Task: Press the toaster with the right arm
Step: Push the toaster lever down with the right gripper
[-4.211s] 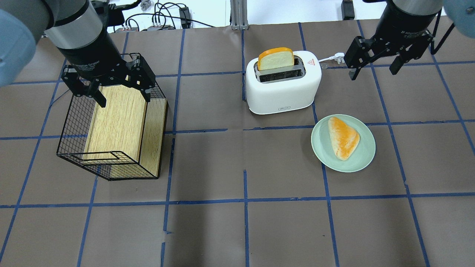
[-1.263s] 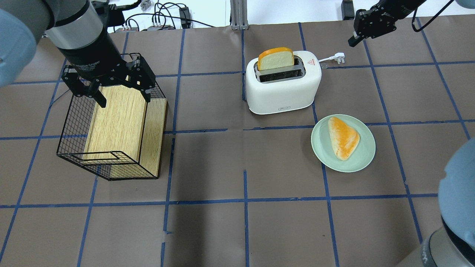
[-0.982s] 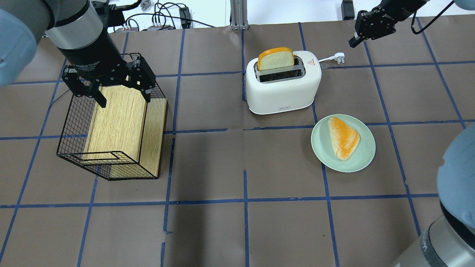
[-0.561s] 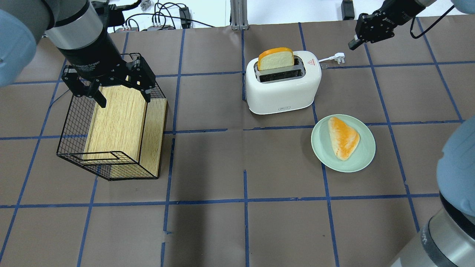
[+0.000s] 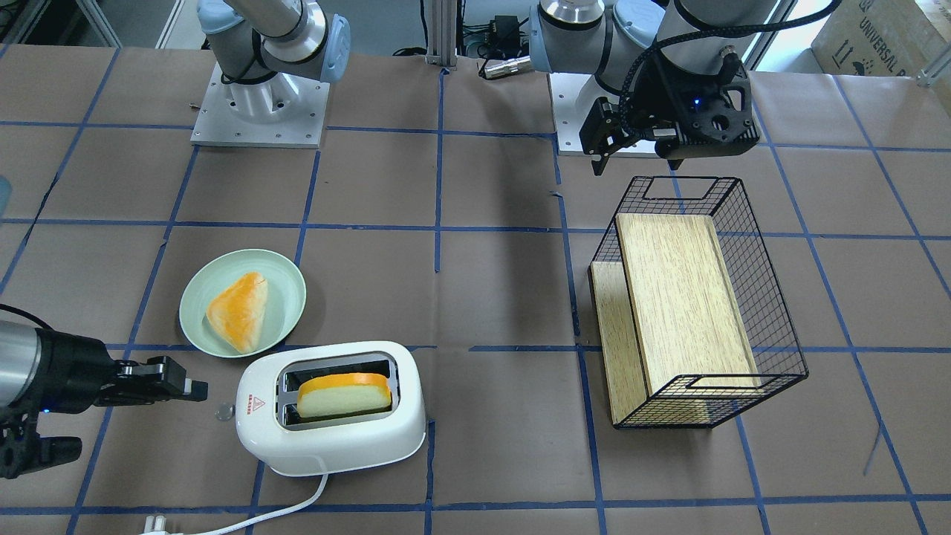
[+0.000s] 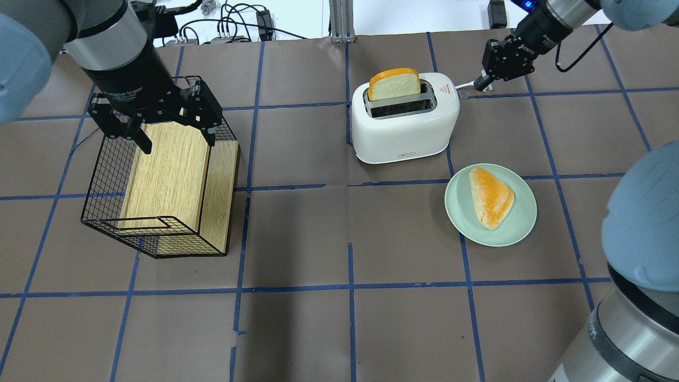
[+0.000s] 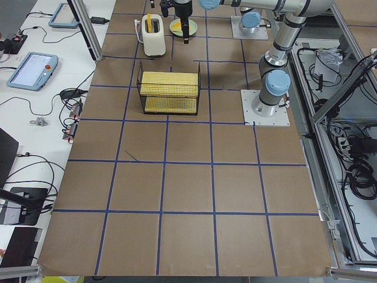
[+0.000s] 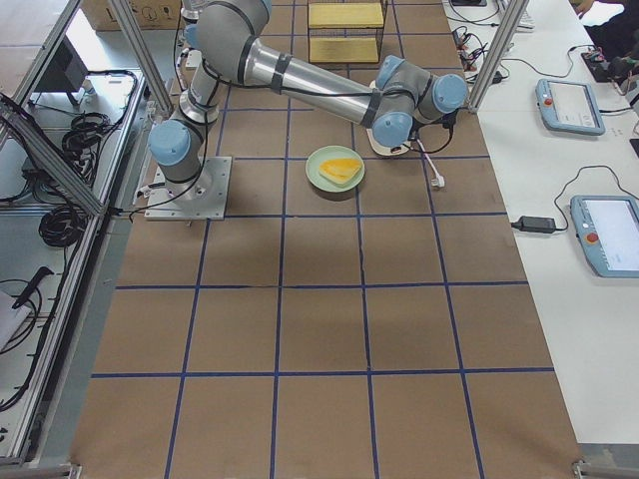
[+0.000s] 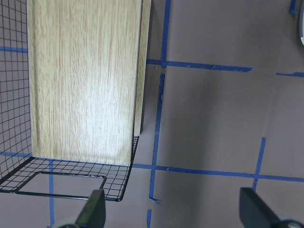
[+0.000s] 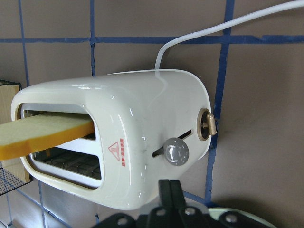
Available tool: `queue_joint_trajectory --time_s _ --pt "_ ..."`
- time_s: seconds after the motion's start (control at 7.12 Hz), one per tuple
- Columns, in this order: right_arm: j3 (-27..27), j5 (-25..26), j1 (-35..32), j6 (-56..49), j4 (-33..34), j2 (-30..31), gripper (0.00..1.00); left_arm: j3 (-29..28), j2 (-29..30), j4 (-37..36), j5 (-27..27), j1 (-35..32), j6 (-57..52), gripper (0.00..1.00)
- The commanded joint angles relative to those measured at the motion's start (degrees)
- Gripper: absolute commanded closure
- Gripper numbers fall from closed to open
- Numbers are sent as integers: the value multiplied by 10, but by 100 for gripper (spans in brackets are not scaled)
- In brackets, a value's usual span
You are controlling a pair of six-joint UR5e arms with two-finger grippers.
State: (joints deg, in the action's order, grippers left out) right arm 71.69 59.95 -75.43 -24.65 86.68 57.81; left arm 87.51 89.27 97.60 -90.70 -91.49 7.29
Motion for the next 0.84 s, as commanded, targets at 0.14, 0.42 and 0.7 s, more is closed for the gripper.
queue_joint_trajectory --time_s 0.14,0.42,0.7 --pt "-1 0 -9 0 0 -11 100 0 0 0 0 0 0 0" --pt "-1 0 -7 0 0 -25 100 0 0 0 0 0 0 0" --pt "1 1 -5 -1 0 -30 100 0 -1 0 0 0 0 0"
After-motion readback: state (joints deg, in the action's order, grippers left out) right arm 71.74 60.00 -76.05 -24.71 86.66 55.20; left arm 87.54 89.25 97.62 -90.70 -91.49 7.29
